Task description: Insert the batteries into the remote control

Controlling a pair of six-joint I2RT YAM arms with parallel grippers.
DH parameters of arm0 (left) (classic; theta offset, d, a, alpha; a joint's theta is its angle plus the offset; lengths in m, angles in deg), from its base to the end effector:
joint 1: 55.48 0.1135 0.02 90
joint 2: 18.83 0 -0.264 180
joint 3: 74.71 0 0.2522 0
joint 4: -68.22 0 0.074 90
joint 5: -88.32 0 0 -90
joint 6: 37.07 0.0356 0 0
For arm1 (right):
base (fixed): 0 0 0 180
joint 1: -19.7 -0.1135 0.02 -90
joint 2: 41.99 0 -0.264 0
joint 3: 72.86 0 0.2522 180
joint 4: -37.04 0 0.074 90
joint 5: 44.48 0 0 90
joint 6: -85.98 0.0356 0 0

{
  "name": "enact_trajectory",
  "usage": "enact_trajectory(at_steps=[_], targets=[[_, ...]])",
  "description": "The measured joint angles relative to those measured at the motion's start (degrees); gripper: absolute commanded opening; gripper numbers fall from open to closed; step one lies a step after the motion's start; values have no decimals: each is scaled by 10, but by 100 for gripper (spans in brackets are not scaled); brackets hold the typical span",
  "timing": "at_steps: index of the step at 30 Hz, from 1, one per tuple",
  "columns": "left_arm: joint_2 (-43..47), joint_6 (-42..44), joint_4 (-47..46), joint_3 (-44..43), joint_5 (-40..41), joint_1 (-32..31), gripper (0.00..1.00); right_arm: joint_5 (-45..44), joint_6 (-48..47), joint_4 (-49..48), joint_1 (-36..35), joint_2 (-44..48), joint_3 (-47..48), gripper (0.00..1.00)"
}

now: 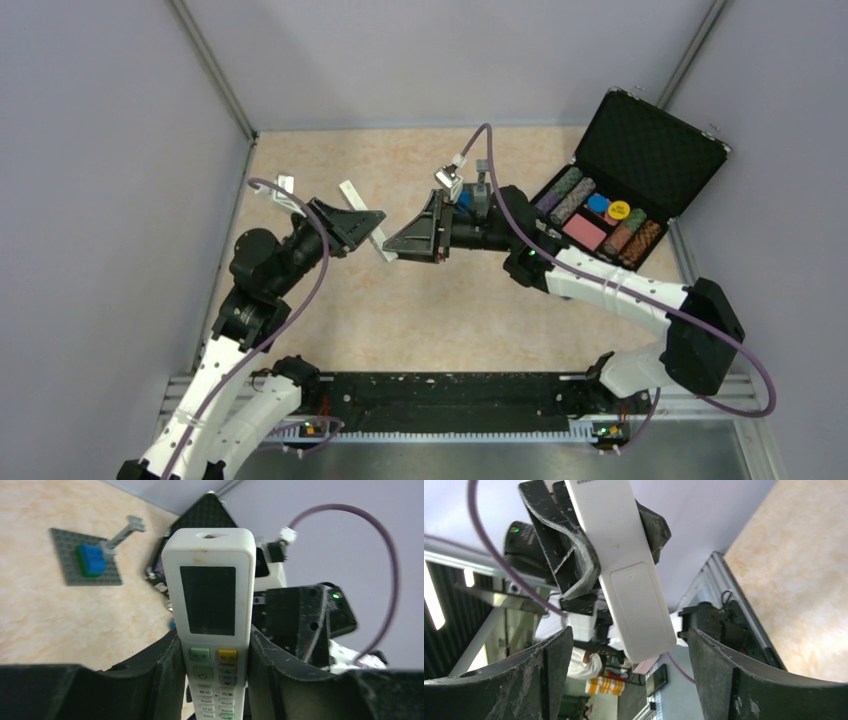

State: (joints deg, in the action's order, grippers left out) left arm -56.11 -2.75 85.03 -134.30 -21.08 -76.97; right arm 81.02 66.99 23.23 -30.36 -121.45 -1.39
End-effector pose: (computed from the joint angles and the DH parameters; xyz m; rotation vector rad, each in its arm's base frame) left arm 0.1356 -0.0661 0.3795 -0.1829 1.6209 -1.3148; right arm 0.1921 0.2616 0.3484 -0.3024 1.9008 2.0343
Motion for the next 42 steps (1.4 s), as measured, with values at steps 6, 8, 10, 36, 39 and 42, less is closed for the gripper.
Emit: enact_trajectory(at_steps=[6, 8, 10, 36, 39, 42], targets=[[-27, 44, 150, -18, 142, 0, 0, -103, -70, 203, 9, 33, -3, 93], [-46, 61, 205, -27, 207, 0, 0, -151, -92, 261, 17, 55, -15, 93], [-74, 78, 260, -32, 278, 1, 0, -214, -116, 329, 23, 90, -35, 93], [-549, 286, 261, -96, 329, 116, 42, -477, -193, 564, 26, 273, -91, 94], [-570, 287, 265, -98, 314, 116, 48, -488, -193, 576, 26, 278, -91, 94], [-586, 290, 274, -110, 304, 117, 61, -497, -192, 588, 26, 280, -90, 94]])
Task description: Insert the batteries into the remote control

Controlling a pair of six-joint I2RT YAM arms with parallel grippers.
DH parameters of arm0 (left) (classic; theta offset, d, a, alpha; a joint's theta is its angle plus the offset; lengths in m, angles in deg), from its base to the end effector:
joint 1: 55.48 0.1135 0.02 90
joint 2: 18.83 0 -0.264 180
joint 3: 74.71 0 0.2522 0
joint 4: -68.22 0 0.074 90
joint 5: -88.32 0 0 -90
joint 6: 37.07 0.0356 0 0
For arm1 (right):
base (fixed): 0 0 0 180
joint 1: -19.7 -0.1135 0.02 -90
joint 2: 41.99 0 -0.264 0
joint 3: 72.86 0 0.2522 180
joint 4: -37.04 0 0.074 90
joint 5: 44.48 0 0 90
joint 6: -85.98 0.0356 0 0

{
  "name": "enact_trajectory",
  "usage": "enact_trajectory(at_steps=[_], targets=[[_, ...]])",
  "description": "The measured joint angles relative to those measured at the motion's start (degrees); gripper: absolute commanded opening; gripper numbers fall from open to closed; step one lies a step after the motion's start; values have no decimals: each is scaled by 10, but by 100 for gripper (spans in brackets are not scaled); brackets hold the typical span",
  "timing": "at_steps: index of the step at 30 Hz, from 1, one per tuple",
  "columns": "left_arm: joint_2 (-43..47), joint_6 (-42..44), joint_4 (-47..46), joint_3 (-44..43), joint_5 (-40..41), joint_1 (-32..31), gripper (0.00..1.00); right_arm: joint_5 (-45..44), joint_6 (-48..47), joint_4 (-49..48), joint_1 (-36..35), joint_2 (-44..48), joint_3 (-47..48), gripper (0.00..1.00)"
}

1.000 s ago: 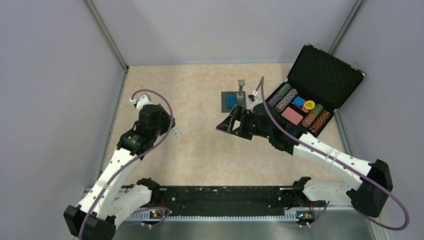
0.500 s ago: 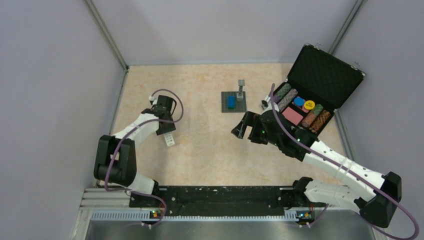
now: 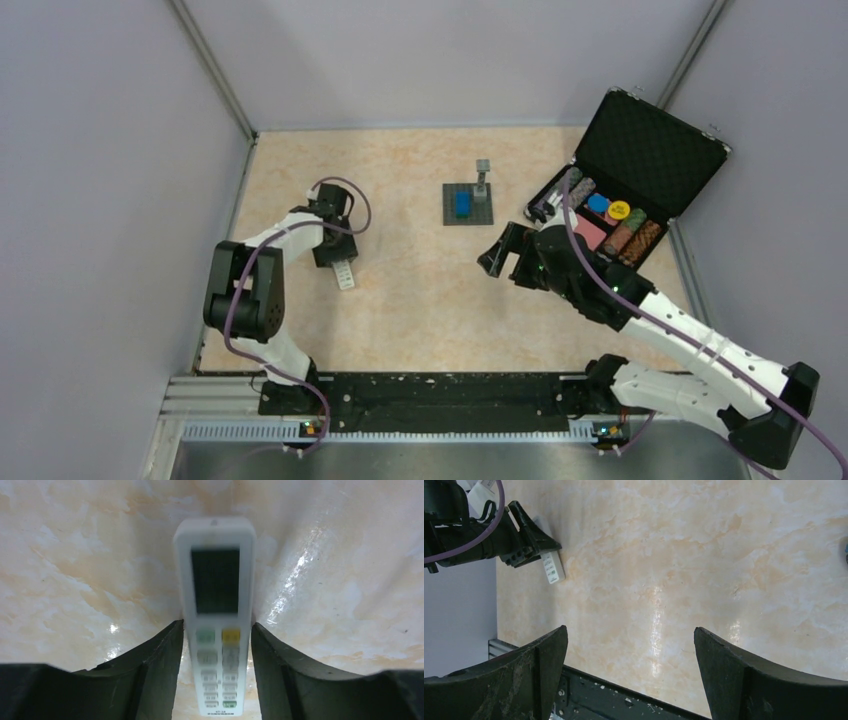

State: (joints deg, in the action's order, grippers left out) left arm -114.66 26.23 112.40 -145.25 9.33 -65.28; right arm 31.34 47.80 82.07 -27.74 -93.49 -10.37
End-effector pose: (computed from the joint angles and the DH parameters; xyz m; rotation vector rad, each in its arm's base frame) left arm 0.3096 -0.0466 0.1664 -0.4501 2.7041 0.0954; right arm 0.1371 0.1364 0.3074 0.2328 2.2257 0.7239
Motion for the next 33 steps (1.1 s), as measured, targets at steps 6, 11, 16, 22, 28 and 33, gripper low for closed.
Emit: enact_trajectory(at_steps=[6, 11, 16, 22, 28, 33], targets=[[-5, -4, 5, -5, -12, 0, 77, -10, 5, 23, 0, 13, 1, 96], [17, -13, 32, -4, -10, 0, 99, -20, 10, 62, 0, 24, 14, 98], [116, -27, 87, -4, -2, 0, 99, -64, 13, 115, 0, 56, 34, 99], [327, -31, 164, -14, -8, 0, 99, -159, 3, 202, 0, 138, 88, 99], [542, -21, 220, -31, -36, 0, 99, -264, -28, 260, 0, 228, 180, 99], [710, -14, 239, -42, -46, 0, 99, -318, -90, 269, 0, 292, 231, 99]])
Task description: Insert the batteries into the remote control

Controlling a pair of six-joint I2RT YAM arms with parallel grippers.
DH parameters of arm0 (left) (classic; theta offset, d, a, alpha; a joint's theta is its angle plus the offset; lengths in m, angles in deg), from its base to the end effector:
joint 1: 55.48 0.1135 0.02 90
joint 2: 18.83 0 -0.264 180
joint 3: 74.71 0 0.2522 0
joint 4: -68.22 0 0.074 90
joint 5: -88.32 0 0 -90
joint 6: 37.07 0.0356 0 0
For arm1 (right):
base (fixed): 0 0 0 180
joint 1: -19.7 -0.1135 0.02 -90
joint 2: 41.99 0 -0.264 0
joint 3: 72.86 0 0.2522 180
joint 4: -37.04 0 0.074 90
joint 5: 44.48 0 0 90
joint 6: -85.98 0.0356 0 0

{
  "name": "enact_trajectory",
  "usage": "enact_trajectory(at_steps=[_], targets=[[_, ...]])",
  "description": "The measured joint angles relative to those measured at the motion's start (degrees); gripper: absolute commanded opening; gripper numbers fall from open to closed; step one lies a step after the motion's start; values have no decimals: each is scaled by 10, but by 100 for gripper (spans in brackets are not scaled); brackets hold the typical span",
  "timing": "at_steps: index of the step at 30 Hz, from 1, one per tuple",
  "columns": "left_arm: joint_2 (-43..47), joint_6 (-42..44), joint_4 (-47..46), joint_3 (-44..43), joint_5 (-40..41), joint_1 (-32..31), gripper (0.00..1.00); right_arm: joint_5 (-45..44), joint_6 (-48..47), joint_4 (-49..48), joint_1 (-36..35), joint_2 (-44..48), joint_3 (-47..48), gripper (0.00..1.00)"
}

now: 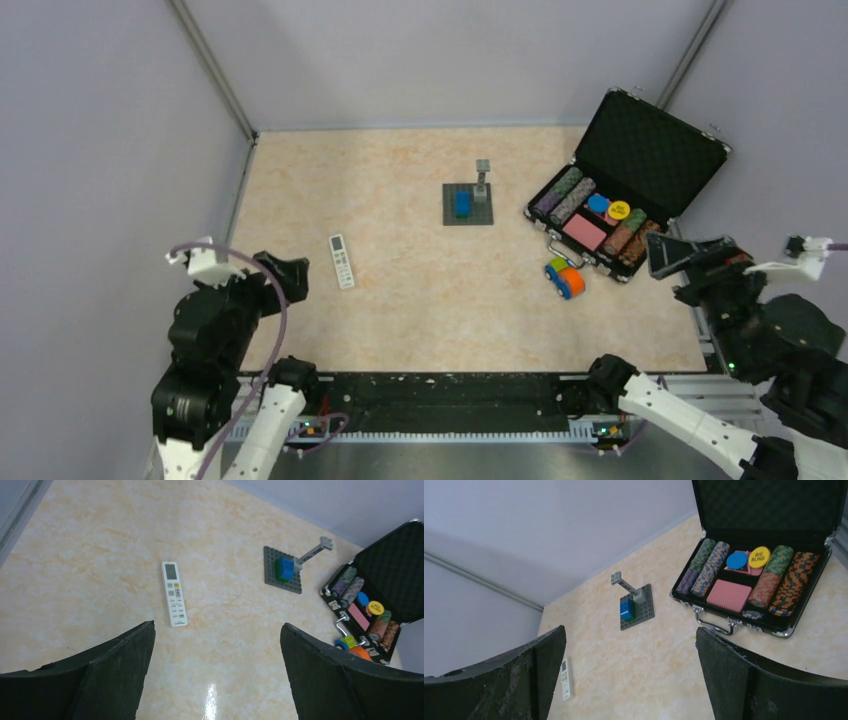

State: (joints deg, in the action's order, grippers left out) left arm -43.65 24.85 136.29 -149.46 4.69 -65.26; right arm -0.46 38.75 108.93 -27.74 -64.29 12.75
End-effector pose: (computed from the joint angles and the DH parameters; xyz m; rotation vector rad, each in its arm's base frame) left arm 0.0467 -0.0040 0.3833 -0.3775 1.8623 -0.3464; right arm 0.0098 -0.0271 0.4243 0.5171 1.6182 0.4948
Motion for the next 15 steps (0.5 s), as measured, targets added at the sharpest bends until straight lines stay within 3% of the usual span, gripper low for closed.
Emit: enact_trajectory(at_steps=[6, 15], targets=[[100, -1, 16, -6, 1, 0, 99, -21, -57, 0, 0, 25, 67, 99], [127, -17, 55, -19, 9, 0, 99, -12, -82, 1, 0, 36, 104, 99]])
